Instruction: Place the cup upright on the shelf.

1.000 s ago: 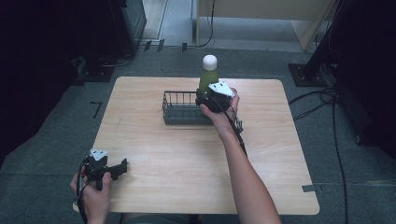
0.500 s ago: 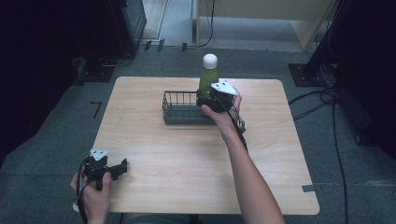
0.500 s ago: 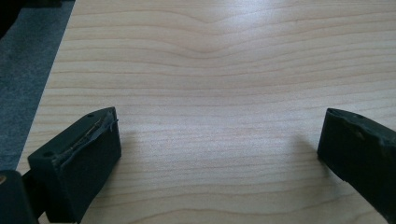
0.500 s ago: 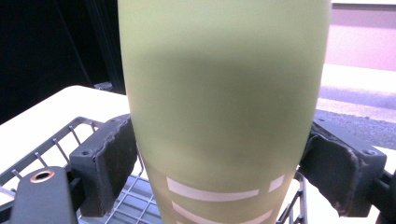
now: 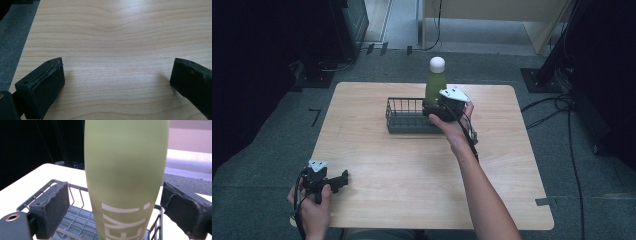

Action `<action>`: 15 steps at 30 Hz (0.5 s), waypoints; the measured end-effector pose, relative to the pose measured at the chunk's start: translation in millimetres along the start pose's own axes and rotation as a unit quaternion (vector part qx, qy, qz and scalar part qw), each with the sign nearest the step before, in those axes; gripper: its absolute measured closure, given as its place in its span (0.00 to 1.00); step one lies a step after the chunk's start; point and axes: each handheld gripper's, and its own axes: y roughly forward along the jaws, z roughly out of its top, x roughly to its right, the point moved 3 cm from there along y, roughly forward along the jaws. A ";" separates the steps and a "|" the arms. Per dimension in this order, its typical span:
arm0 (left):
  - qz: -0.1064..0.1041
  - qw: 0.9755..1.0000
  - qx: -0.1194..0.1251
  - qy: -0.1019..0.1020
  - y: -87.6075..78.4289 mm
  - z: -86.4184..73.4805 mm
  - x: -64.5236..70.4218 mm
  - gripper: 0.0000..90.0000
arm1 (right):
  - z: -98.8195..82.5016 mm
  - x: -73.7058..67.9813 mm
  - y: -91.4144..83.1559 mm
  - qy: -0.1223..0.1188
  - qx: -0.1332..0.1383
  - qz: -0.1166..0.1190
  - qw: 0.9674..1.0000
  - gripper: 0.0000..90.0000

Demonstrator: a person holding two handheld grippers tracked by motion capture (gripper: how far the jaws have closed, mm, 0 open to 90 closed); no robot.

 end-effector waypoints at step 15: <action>-0.001 1.000 0.000 0.002 0.0 0.0 0.2 0.00 | -8.8 15.5 -39.4 -0.002 0.002 0.000 1.000 0.01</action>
